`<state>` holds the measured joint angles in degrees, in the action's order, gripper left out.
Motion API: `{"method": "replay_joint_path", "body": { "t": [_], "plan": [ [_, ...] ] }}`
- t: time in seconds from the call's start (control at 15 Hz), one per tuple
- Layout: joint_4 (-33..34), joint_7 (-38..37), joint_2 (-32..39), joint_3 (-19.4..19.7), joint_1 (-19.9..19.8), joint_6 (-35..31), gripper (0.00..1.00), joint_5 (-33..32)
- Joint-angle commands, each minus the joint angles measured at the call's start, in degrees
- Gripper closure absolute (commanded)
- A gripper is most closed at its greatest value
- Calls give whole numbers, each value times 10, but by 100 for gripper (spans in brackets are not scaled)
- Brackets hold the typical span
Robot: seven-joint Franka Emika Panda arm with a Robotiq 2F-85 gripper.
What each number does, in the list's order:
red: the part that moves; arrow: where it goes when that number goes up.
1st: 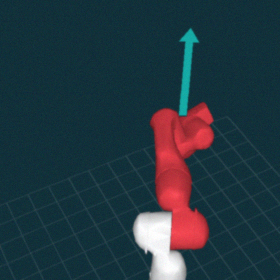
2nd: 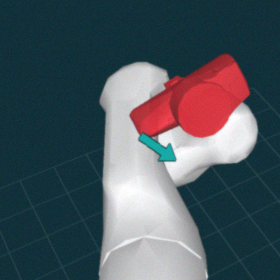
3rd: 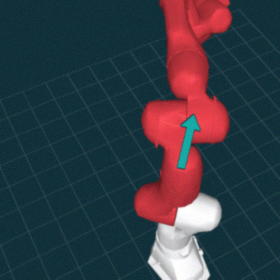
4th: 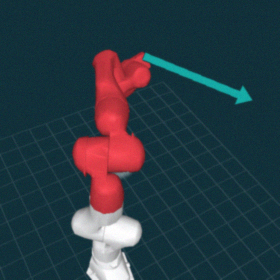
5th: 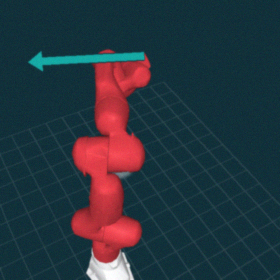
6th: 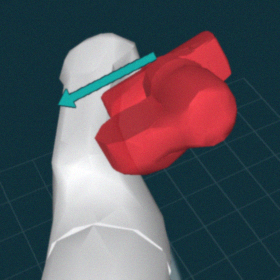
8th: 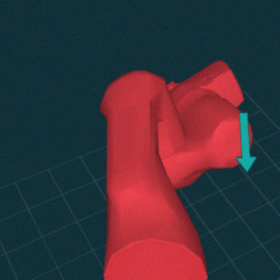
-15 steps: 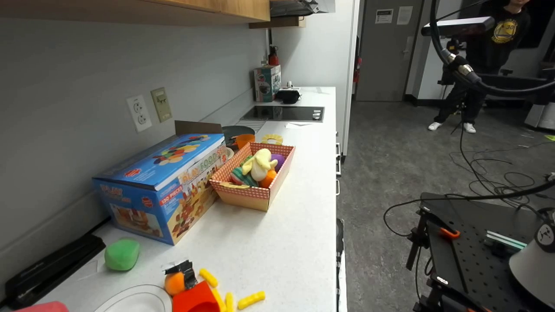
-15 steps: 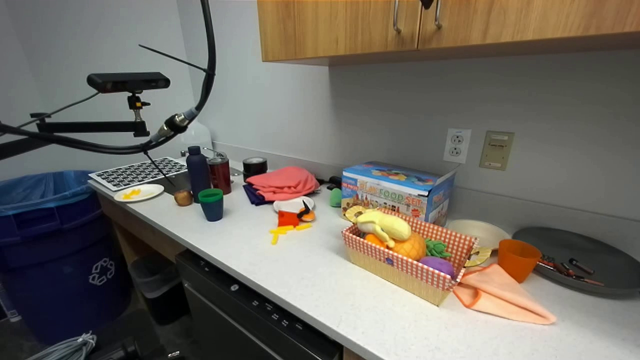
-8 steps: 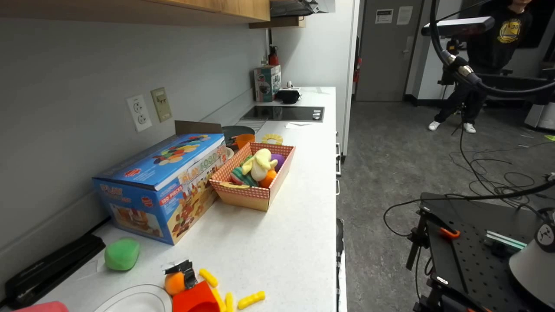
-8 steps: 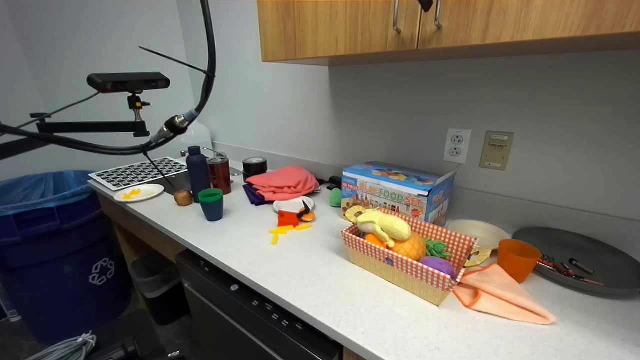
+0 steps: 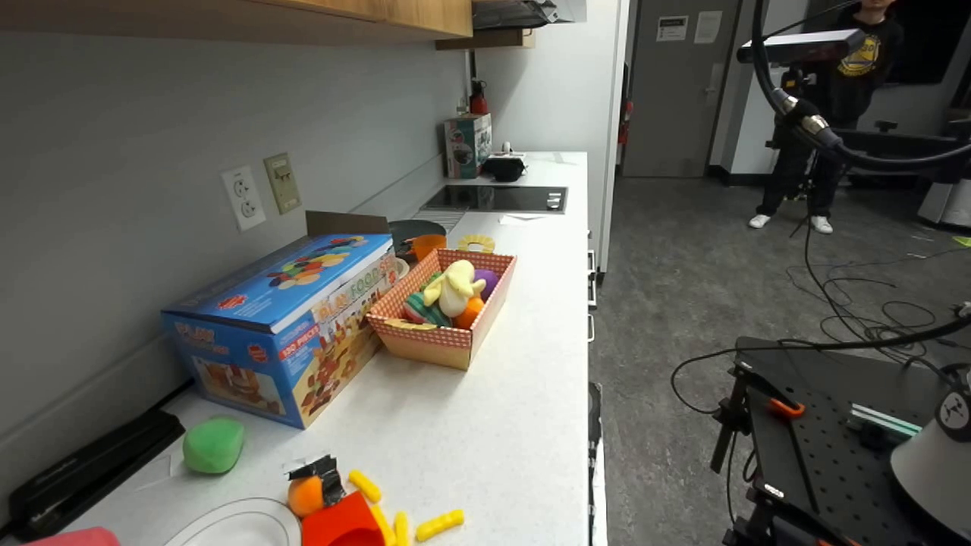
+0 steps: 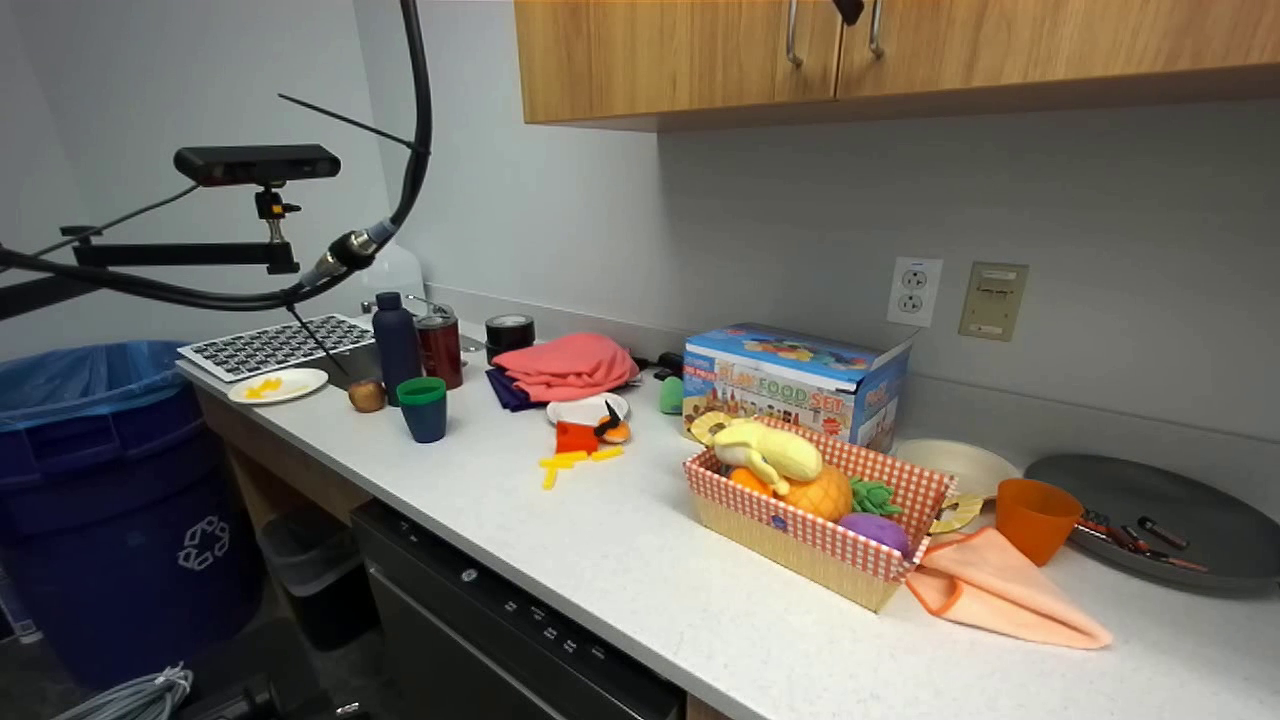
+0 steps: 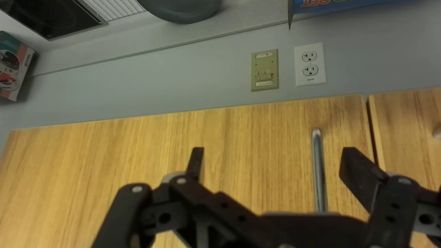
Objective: Open the right upper cabinet door.
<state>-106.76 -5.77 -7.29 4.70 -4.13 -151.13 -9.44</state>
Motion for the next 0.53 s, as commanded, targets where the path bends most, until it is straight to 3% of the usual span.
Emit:
{"method": "replay_joint_path", "body": {
  "t": [0.0, 0.47],
  "plan": [
    [1, 3, 1, -5, -5, 1, 0, 3],
    [22, -14, 12, -10, -7, -2, 0, -8]
  ]
}}
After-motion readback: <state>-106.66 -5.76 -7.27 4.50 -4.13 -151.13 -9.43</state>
